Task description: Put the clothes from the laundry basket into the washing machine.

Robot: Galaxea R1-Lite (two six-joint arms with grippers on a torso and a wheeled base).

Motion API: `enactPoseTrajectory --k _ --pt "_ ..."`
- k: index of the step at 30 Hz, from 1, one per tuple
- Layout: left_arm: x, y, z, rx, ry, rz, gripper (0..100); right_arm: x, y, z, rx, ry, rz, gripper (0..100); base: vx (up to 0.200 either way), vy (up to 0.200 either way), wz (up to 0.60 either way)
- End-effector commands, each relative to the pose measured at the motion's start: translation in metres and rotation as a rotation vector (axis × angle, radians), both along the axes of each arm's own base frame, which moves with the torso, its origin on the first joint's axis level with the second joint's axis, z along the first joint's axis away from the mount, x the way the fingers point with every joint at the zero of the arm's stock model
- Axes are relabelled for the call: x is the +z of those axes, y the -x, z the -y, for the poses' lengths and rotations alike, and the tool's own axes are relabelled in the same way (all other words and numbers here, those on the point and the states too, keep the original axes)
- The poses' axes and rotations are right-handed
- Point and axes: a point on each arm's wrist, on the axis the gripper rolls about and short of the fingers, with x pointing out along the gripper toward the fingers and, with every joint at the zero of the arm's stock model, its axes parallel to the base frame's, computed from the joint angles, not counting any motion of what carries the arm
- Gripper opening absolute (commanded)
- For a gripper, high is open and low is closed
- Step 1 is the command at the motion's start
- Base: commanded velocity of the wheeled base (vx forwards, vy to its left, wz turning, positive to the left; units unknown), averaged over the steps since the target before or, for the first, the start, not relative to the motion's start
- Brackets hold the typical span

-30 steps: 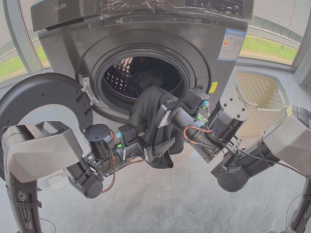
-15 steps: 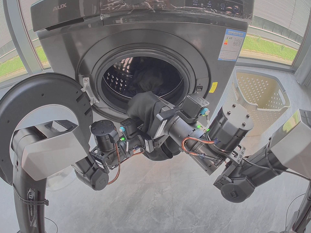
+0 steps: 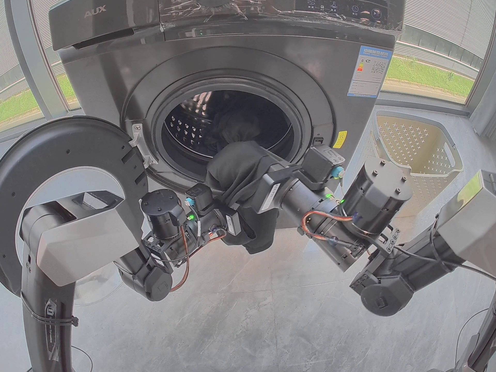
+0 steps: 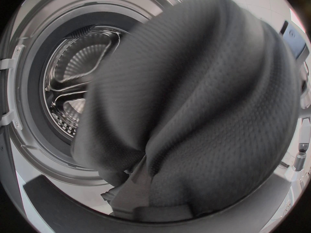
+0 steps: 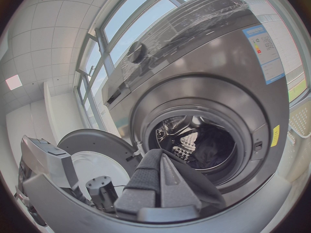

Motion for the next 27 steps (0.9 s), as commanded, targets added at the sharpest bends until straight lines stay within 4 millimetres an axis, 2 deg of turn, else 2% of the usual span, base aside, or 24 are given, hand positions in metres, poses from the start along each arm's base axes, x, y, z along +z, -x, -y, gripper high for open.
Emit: enactPoseTrajectory --k 1,7,13,17,19,20,21,27 --pt "0.010 -0.003 -0.011 0.038 0.026 0.014 0 0.002 -0.007 0.021 -0.050 0.000 -0.013 0 0.000 0.000 0.00" --pt "0.032 0.003 -0.019 0.057 0.071 0.036 0 -0.022 -0.011 0.042 -0.097 0.056 -0.088 0 0.000 0.000 0.00" --pt "0.052 0.020 -0.023 0.045 0.088 0.049 0 -0.046 -0.012 0.041 -0.095 0.106 -0.159 0 0.000 0.000 0.00" --pt "0.065 0.040 -0.028 0.031 0.092 0.051 0 -0.066 -0.016 0.034 -0.088 0.140 -0.193 0 0.000 0.000 0.00" --pt "0.066 0.041 -0.028 0.029 0.093 0.050 0 -0.067 -0.016 0.034 -0.088 0.141 -0.194 0 0.000 0.000 0.00" --pt "0.072 0.053 -0.032 0.023 0.096 0.045 0 -0.072 -0.018 0.029 -0.080 0.145 -0.197 0 0.000 0.000 0.00" --pt "0.073 0.056 -0.033 0.022 0.096 0.044 0 -0.072 -0.018 0.027 -0.077 0.142 -0.193 0 0.000 0.000 0.00" --pt "0.073 0.064 -0.037 0.023 0.087 0.033 0 -0.064 -0.014 0.022 -0.058 0.121 -0.163 0 0.000 0.000 0.00"
